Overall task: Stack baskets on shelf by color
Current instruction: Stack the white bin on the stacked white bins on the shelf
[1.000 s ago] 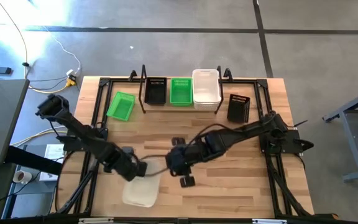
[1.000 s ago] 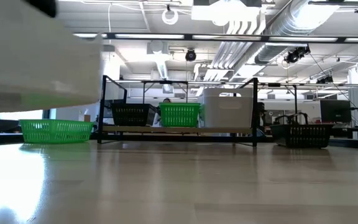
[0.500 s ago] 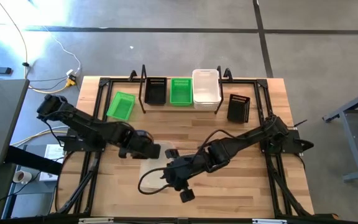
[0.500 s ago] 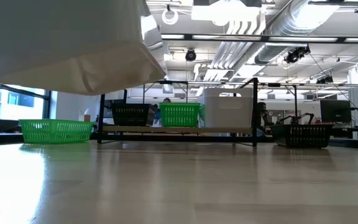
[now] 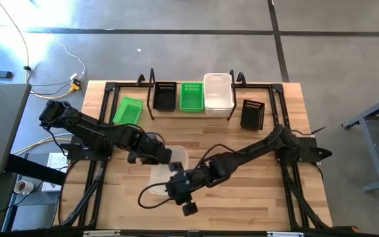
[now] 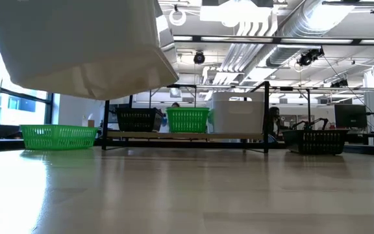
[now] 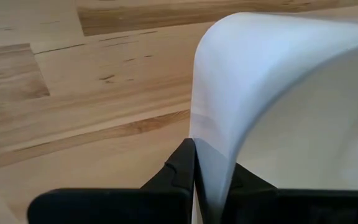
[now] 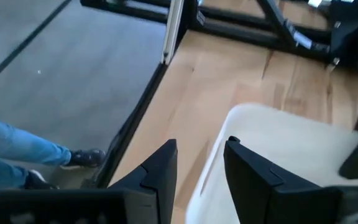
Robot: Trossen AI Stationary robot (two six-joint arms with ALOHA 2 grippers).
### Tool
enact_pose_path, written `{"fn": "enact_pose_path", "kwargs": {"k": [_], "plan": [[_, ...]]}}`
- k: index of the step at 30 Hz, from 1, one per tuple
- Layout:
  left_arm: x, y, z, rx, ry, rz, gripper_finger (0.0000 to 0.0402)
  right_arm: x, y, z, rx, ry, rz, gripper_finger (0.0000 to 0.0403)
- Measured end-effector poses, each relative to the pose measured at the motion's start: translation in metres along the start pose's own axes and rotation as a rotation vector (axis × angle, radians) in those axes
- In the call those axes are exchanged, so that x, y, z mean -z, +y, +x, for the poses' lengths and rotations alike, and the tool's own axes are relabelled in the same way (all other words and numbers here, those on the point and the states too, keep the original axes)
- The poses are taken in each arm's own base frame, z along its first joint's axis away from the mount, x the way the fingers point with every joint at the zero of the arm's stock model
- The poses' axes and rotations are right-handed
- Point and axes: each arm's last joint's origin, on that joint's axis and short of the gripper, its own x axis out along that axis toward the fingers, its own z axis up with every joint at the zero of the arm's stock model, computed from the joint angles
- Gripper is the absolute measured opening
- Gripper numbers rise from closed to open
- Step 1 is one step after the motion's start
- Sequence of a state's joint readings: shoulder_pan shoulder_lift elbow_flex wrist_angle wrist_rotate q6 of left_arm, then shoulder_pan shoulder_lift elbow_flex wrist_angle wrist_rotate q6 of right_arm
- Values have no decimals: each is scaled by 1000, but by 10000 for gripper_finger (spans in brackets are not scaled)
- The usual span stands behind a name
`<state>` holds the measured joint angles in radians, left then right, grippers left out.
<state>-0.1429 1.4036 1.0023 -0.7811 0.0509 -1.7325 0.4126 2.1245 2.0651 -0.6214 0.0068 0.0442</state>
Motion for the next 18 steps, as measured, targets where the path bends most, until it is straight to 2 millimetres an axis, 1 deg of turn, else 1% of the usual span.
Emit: {"fn": "enact_pose_path", "kwargs": {"k": [9, 13, 18], "plan": [[-4, 1, 0, -12, -30, -14, 0, 16, -1, 27, -7, 81, 36, 119], [-5, 1, 0, -9, -37, -21, 0, 22, -5, 31, 21, 117, 64, 119], [-5, 0, 0, -1, -40, -24, 0, 27, -12, 31, 74, 166, 73, 119]]}}
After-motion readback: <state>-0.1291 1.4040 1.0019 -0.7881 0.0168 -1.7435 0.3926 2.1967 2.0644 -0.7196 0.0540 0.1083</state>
